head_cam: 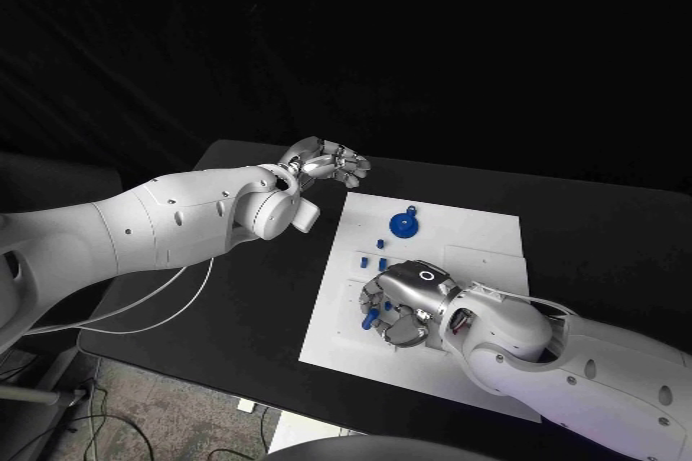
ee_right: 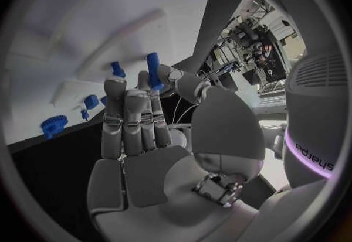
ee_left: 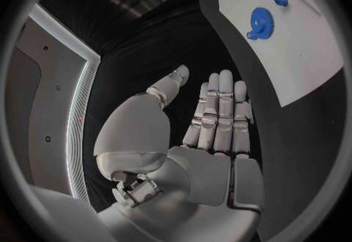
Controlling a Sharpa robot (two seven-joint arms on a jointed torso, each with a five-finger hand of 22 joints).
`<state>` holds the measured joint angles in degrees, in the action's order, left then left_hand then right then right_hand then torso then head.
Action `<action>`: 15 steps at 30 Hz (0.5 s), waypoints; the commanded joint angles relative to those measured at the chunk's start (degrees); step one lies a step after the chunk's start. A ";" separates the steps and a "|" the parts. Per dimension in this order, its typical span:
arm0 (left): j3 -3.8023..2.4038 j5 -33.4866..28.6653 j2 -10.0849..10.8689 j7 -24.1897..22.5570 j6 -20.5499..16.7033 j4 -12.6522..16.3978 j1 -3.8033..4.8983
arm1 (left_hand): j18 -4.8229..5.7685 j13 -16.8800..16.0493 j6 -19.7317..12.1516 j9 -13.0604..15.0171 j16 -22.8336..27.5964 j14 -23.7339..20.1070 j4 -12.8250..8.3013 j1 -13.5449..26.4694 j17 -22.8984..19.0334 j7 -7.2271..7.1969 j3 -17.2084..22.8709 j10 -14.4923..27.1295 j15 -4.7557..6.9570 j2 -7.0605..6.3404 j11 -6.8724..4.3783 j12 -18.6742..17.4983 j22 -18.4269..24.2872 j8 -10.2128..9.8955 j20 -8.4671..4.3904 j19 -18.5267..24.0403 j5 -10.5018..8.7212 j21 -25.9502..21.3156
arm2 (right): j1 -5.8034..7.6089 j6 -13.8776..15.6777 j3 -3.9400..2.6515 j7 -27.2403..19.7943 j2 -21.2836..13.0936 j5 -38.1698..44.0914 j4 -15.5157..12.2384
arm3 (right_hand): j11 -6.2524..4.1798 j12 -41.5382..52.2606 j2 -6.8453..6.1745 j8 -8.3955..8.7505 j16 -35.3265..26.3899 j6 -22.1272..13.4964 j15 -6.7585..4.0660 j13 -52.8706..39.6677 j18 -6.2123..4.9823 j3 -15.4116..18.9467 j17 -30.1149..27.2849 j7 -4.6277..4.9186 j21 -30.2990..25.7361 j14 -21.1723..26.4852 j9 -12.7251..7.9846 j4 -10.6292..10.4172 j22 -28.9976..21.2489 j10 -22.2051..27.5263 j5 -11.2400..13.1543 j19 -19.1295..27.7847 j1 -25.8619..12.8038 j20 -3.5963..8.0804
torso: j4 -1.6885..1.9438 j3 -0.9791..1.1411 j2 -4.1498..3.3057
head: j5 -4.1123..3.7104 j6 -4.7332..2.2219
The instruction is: Assemble the parts on the task board
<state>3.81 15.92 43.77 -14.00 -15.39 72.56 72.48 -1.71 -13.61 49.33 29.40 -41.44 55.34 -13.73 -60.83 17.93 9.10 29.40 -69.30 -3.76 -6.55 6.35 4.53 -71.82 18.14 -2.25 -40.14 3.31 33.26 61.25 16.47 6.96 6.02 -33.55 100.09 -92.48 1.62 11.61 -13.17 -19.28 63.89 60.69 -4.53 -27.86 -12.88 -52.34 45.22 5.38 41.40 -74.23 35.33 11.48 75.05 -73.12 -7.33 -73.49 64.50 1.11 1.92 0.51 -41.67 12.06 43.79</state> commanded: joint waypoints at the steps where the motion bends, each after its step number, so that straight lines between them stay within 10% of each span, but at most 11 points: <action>1: -0.03 -0.09 -0.08 -0.25 0.91 0.12 0.03 | 0.26 -0.07 -0.42 0.07 0.29 0.46 0.49 0.21 0.09 0.13 0.01 0.41 -0.04 0.27 0.10 -0.18 -0.07 0.40 0.35 0.03 0.21 -0.25 | -0.10 -0.08 0.03 0.96 -0.02 1.38 0.06 | -0.55 -0.07 0.52 -0.27 0.15 0.39 -0.73 -0.11 -2.12 -0.09 0.09 0.02 0.20 0.47 0.14 0.43 1.08 -1.85 -0.16 -0.01 0.11 0.19 | 0.03 0.01 -0.01 | 0.02 0.03; 15: -0.03 -0.09 -0.02 -0.29 0.86 0.11 0.03 | 0.26 -0.07 -0.45 0.06 0.37 0.44 0.55 0.26 0.17 0.14 -0.02 0.45 -0.05 0.26 0.11 -0.20 -0.10 0.39 0.35 0.04 0.20 -0.30 | -0.10 -2.42 0.03 1.37 0.03 1.80 0.37 | -0.55 -0.11 0.53 -0.23 0.14 0.40 -0.73 -0.19 -2.12 -0.14 0.14 0.01 0.24 0.46 0.19 0.52 1.06 -1.83 -0.03 0.01 0.10 0.20 | -0.01 0.00 0.02 | 0.16 0.20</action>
<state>3.81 15.92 43.80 -13.91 -15.30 72.56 72.48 -1.72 -13.59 49.33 29.40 -41.44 55.34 -13.45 -60.83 18.04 9.10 29.38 -69.30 -3.76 -6.55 6.35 4.53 -71.87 18.14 -2.25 -40.14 3.31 33.26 61.22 15.94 6.93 6.73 -33.53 100.87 -92.32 1.62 11.42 -13.03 -19.14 63.89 60.68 -4.53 -28.00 -12.86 -52.42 45.28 5.46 41.40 -74.23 35.47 11.71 75.05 -73.12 -7.32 -73.48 64.65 1.09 1.92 0.51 -41.67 12.22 43.98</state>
